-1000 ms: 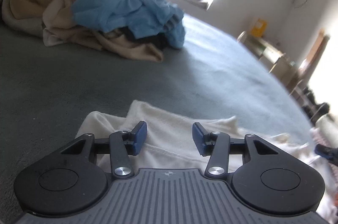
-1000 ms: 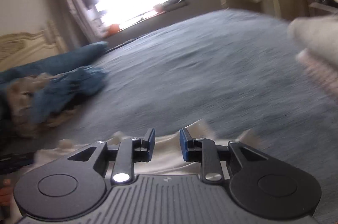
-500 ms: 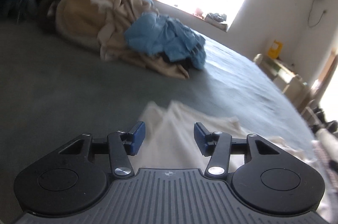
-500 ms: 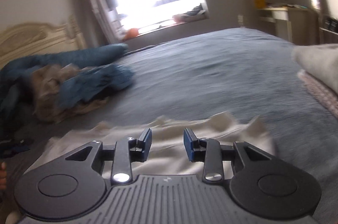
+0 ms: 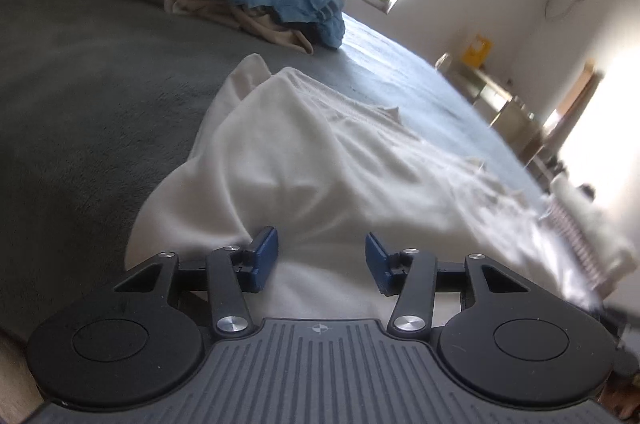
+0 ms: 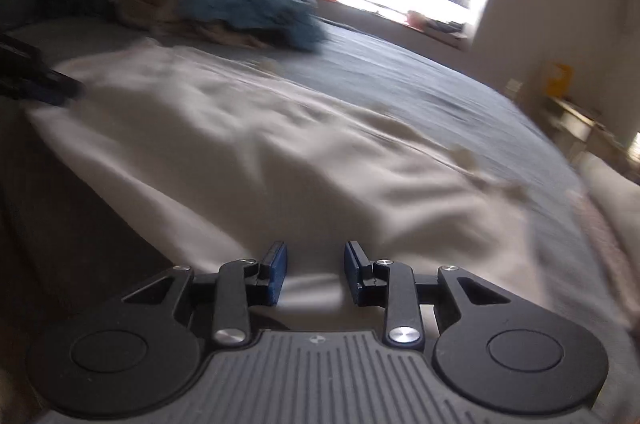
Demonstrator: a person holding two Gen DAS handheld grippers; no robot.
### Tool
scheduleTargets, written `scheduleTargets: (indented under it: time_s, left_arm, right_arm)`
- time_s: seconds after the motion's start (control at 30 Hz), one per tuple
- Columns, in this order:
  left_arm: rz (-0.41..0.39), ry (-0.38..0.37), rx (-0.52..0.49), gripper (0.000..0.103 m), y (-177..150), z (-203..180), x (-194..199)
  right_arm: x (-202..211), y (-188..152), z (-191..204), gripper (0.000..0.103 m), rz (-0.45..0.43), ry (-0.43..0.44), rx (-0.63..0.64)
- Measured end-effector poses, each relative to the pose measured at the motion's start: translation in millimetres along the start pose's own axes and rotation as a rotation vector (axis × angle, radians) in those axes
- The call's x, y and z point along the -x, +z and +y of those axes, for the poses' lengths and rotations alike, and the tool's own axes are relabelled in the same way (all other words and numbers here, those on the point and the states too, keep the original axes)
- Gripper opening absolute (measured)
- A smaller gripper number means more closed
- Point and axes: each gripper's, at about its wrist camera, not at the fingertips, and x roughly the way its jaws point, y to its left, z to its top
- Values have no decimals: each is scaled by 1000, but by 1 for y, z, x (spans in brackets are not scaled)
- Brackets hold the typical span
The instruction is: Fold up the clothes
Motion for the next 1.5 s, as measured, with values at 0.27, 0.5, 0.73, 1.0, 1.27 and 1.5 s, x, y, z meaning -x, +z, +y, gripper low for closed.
scheduleTargets:
  time_s: [0.27, 0.5, 0.73, 1.0, 1.27, 1.5]
  left_arm:
    - [3, 18, -15, 49, -6, -3, 3]
    - [-5, 55, -17, 49, -9, -7, 5]
    - [0, 62, -9, 50, -9, -7, 3]
    - [2, 75, -6, 50, -8, -10, 2]
    - [2, 60, 12, 50, -7, -7, 2]
    - [3, 51, 14, 50, -8, -5, 3]
  right_arm:
    - [37, -21, -63, 37, 6, -144, -360]
    - [12, -29, -39, 26, 21, -70, -253]
    - [68, -68, -107, 18, 31, -237, -552]
    - [43, -93, -143, 30, 19, 193, -1214]
    - [6, -124, -160, 8, -50, 335, -1551]
    - [43, -86, -158, 6, -210, 275, -1151]
